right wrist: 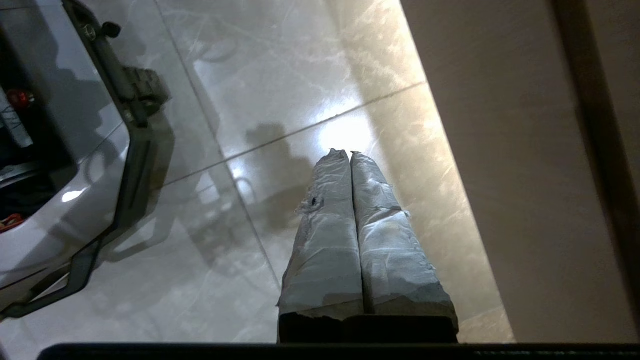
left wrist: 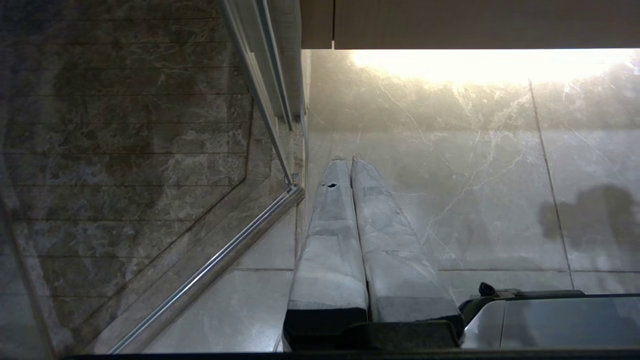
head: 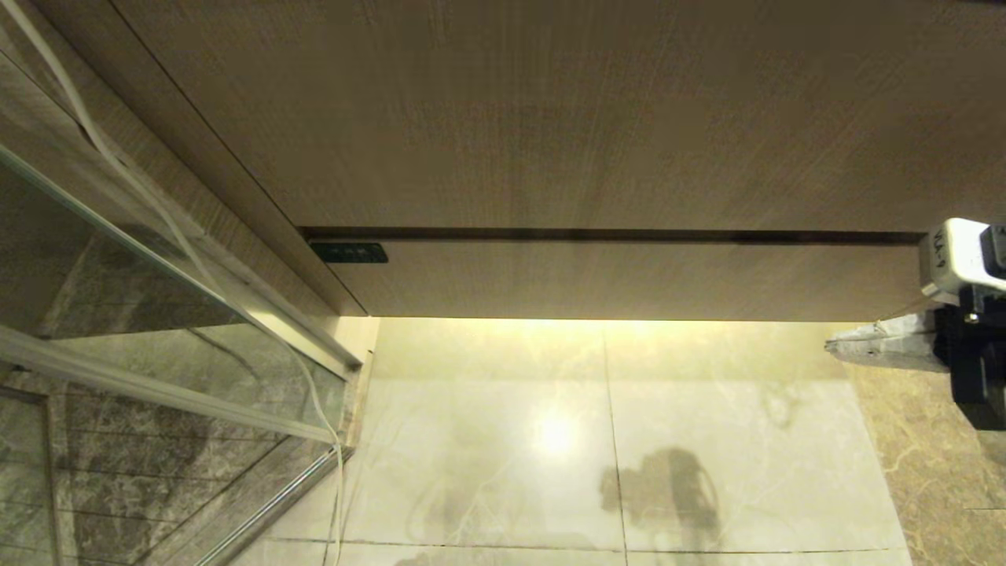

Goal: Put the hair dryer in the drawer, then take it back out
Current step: Pull open the drawer

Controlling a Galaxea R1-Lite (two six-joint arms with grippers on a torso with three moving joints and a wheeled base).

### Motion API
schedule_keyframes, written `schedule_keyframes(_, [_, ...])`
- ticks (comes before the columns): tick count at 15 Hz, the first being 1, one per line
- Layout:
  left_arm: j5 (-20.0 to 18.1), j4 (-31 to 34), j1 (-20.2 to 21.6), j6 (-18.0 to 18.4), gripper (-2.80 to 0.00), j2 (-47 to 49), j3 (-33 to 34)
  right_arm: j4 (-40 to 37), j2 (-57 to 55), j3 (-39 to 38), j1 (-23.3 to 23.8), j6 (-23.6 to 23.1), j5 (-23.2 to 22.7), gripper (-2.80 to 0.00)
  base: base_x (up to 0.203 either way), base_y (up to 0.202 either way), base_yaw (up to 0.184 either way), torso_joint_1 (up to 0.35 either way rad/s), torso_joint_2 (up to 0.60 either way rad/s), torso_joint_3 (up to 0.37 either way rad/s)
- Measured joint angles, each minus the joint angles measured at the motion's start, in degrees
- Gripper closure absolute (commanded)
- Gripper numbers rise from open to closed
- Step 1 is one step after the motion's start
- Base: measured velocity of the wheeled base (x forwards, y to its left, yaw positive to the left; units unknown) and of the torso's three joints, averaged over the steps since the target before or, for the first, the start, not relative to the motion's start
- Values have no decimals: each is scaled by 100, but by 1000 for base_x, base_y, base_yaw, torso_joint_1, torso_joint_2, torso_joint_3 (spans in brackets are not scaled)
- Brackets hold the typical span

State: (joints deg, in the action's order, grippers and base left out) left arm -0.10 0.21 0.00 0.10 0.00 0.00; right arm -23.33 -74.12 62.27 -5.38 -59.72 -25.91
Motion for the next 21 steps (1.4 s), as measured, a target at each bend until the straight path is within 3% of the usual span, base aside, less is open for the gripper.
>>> schedule_keyframes(9, [0,-2,0,-2,0,0,0,344,-234,-92,-40,-98,-19,0,0,0,0,0,0,0])
schedule_keyframes(14, [0,-2,0,0,0,0,0,854,-644,16,-40,-1479,-2,0,0,0,0,0,0,0])
schedule_keyframes(21, [0,-5,0,0,0,0,0,972,-1078,132,-97,-1545,-11,0,0,0,0,0,0,0])
